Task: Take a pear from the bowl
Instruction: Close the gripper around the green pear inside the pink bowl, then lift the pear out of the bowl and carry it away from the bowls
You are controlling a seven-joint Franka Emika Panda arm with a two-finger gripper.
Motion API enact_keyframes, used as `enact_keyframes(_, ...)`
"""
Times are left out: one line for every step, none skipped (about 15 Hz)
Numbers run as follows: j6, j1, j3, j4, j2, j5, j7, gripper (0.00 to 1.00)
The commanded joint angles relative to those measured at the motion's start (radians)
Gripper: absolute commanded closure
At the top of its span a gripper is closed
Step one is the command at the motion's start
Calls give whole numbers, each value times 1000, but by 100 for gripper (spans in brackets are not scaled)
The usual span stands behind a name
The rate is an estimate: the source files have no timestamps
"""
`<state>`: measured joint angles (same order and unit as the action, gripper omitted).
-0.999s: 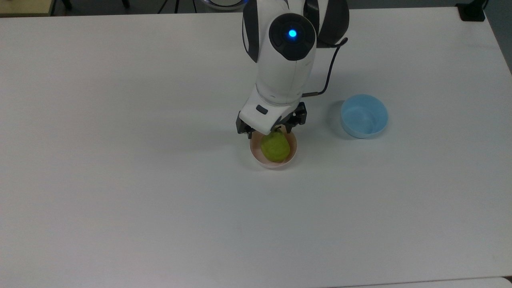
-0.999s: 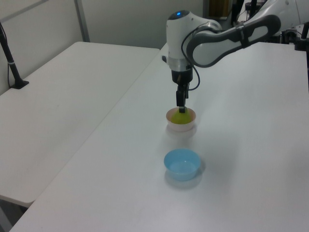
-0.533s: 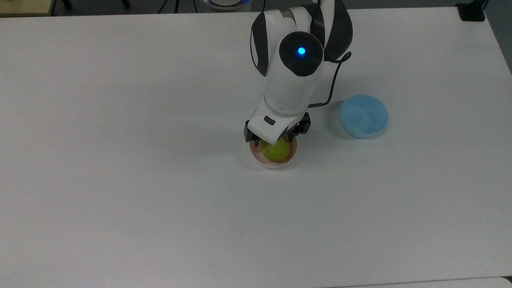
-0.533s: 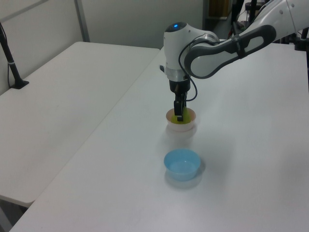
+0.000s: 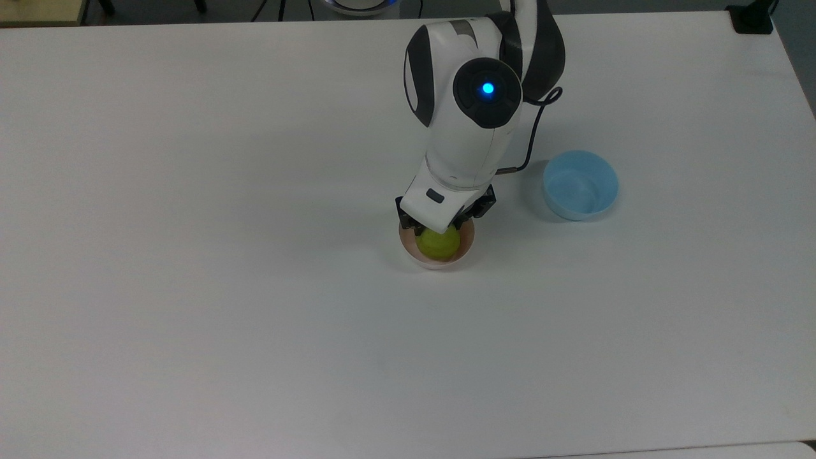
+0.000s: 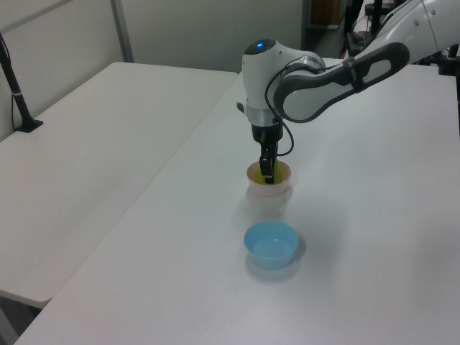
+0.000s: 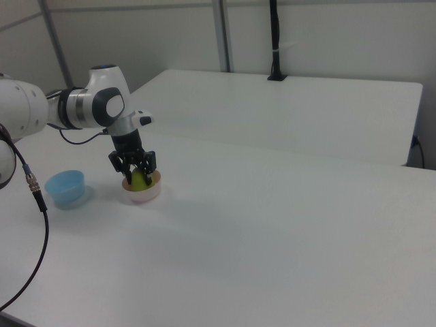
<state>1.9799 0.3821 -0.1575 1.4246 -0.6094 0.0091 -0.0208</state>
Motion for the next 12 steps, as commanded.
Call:
enact_keyframes(11,15,-13,-1,20,-4,-8,69)
enact_keyframes(7,9,-13,-1,45,-1,-8,69)
enact_keyframes(4,6,-13,0,72,0,-8,69)
enact_keyframes(0,3,-11,4,101,2,-5,69)
enact_keyframes(-6,-9,-11,11,126,5,-7,69)
enact_keyframes(-18,-29,-8,22,152,6,-5,69)
enact_keyframes(-39,-64,6,31,189,6,1,69)
enact_keyframes(-56,-92,18,40,212,5,10,69)
enact_keyframes(-73,-129,35,49,230,2,28,69)
enact_keyframes(-104,-193,67,59,244,-1,69,69)
enact_keyframes(-124,-237,87,63,244,-1,91,69)
enact_keyframes(-130,-285,101,88,244,-6,113,69)
